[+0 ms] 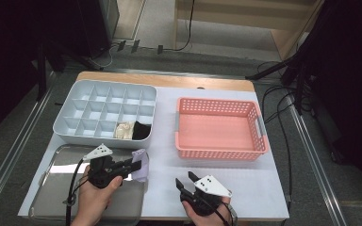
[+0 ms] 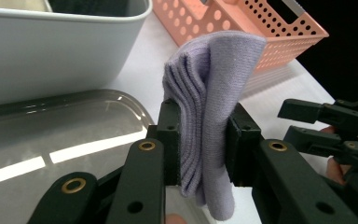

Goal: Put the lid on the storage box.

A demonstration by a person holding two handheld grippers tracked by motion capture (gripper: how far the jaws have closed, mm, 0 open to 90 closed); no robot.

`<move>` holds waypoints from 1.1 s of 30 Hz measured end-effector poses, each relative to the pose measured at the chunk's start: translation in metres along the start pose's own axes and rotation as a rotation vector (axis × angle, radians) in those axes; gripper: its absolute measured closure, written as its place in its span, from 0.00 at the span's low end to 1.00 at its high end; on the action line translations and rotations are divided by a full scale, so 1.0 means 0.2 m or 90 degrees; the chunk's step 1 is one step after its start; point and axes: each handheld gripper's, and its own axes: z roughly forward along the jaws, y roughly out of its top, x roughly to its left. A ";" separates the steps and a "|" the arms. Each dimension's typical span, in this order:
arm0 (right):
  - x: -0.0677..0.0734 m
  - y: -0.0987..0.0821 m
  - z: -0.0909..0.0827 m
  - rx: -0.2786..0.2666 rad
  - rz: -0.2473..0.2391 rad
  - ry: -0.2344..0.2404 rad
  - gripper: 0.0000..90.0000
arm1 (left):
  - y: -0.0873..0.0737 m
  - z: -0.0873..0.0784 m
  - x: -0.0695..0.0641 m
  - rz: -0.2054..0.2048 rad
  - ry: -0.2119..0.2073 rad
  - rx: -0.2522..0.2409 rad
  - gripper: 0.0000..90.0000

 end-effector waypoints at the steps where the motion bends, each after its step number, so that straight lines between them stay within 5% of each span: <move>1: 0.00 0.00 0.00 -0.002 -0.001 0.000 0.55 | 0.00 0.00 0.01 -0.004 0.001 -0.001 0.80; 13: 0.00 0.00 0.00 0.006 -0.003 -0.005 0.52 | 0.03 -0.05 0.09 -0.017 0.018 -0.009 0.80; 18: -0.02 -0.01 0.00 0.013 -0.007 -0.009 0.52 | 0.02 -0.14 0.08 -0.007 0.029 -0.029 0.80; 33: -0.04 0.00 0.00 0.011 -0.011 -0.030 0.49 | 0.02 -0.31 0.24 -0.023 0.072 -0.053 0.80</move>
